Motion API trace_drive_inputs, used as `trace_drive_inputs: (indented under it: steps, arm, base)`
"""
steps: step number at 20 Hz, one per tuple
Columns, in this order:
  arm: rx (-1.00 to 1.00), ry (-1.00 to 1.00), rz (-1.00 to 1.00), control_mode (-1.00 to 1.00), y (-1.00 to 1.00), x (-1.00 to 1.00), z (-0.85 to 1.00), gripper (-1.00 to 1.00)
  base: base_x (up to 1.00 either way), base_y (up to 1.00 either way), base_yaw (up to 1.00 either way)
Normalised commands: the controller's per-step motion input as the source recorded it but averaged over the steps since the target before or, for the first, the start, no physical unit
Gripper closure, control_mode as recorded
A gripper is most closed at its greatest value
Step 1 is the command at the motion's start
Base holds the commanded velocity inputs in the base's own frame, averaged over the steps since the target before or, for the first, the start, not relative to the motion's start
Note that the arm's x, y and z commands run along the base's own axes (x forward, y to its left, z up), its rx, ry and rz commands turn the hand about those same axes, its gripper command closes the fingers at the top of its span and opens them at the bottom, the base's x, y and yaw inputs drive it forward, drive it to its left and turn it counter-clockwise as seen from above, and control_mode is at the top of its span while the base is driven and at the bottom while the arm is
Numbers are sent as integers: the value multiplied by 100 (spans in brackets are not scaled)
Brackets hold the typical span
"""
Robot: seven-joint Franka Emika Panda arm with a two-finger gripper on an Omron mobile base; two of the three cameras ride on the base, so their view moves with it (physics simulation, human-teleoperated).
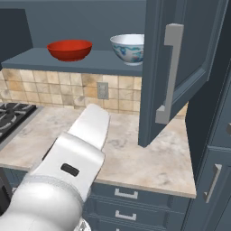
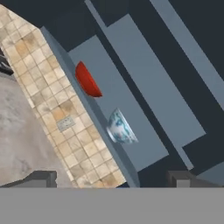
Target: Open the cabinet. Pick the bowls from the counter and place them in the cabinet. Then close the cabinet.
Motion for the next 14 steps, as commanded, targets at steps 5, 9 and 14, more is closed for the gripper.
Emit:
trace_drive_inputs:
  steps: [5,9,14]
  arm:
    - [0,-26,9,-100,-24,4,-22,-100]
    - [0,-21,9,-100,-30,24,-14,-100]
    - [0,-17,10,-100,-43,24,-3,-100]
  base:
    - [0,0,0]
    - [0,0,0]
    - [0,0,0]
